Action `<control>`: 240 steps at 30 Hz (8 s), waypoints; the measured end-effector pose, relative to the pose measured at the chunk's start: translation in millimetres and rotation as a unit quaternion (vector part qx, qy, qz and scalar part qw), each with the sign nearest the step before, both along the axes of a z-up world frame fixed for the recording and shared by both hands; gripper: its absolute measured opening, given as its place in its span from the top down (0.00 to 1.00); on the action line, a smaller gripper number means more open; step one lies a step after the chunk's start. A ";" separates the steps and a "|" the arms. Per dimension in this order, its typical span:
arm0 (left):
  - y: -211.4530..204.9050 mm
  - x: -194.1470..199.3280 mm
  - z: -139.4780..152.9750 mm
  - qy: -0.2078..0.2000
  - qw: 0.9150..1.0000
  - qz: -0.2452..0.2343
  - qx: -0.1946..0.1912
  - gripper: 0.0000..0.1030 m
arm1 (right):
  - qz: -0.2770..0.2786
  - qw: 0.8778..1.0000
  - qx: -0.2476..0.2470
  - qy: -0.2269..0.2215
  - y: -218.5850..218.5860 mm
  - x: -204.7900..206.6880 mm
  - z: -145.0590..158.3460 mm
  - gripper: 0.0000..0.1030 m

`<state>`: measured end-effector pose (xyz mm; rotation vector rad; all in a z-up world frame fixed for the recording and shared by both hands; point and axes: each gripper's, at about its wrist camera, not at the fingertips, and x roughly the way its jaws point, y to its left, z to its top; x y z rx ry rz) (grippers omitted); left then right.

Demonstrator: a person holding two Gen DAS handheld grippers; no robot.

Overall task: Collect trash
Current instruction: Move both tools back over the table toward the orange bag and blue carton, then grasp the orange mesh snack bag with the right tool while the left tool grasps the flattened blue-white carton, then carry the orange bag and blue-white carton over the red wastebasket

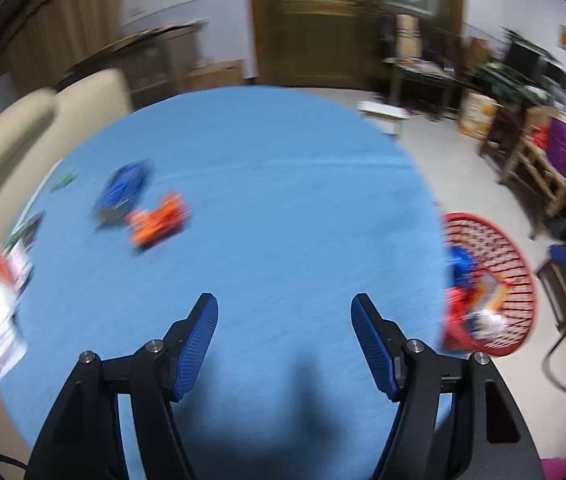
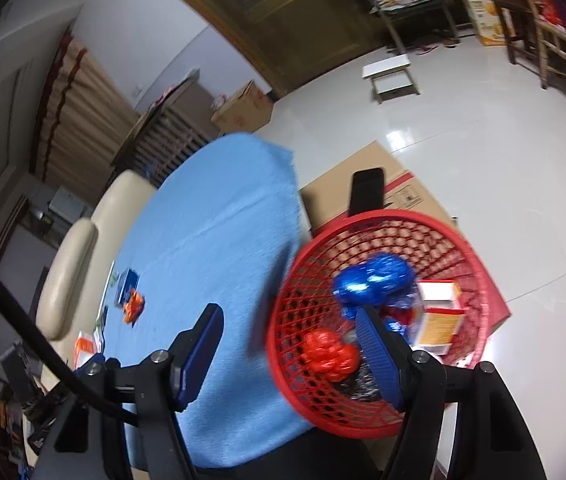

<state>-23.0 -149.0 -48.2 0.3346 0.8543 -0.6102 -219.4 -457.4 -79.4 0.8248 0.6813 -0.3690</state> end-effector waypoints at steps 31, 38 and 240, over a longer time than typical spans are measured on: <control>230.7 60.2 -37.0 -0.020 0.963 0.266 0.022 0.32 | 0.179 0.969 0.141 0.096 208.4 392.3 -70.7 0.42; 240.3 65.6 -34.0 -0.018 0.962 0.271 0.016 0.32 | 0.162 0.978 0.017 0.133 225.1 427.1 -62.2 0.62; -175.5 -86.9 14.0 0.036 0.973 -0.222 0.044 0.37 | -0.019 0.997 -0.079 0.001 3.8 -48.2 5.0 0.72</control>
